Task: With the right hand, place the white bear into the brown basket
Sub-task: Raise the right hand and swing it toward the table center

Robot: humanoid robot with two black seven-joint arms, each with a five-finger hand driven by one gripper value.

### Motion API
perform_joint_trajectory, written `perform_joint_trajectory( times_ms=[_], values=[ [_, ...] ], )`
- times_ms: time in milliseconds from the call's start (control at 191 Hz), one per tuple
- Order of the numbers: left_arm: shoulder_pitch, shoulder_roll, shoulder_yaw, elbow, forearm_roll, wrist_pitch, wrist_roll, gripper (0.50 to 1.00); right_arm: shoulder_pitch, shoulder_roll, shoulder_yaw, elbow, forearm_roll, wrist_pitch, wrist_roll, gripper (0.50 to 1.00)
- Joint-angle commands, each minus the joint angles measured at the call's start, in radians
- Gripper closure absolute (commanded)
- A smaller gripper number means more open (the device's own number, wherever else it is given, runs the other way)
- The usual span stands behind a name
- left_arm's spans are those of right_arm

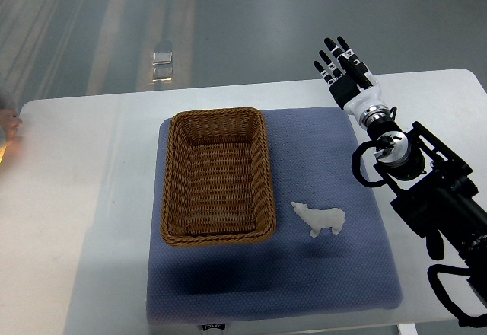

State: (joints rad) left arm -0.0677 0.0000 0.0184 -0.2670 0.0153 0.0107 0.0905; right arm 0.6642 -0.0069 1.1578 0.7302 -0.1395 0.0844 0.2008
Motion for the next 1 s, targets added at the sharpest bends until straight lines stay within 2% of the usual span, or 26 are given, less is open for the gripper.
perform_joint_trajectory(
  times_ms=[0,282,392,617,737,826,993],
  values=[
    [0.0,0.0,0.0,0.0,0.0,0.0,0.0,0.5,0.002,-0.001,-0.001,0.0,0.0,0.0,0.0,0.576],
    [0.0,0.0,-0.002,0.002,-0.002,0.002,0.0,0.5,0.003,-0.008,-0.01,0.003,-0.015,0.003,-0.006,0.574],
    [0.0,0.0,-0.002,0.0,-0.002,0.002,0.0,0.5,0.015,-0.027,-0.081,0.012,-0.038,0.009,-0.011,0.574],
    [0.0,0.0,-0.002,-0.001,-0.002,-0.002,0.0,0.5,0.107,-0.16,-0.251,0.048,-0.129,0.015,-0.017,0.576],
    [0.0,0.0,-0.002,-0.001,-0.002,0.0,0.0,0.5,0.181,-0.246,-0.356,0.084,-0.181,0.021,-0.083,0.576],
    [0.0,0.0,-0.002,-0.001,-0.002,-0.002,0.0,0.5,0.242,-0.329,-0.457,0.149,-0.236,0.066,-0.139,0.576],
    [0.0,0.0,-0.002,-0.003,-0.002,-0.002,0.0,0.5,0.417,-0.441,-0.721,0.192,-0.384,0.13,-0.181,0.576]
  ],
)
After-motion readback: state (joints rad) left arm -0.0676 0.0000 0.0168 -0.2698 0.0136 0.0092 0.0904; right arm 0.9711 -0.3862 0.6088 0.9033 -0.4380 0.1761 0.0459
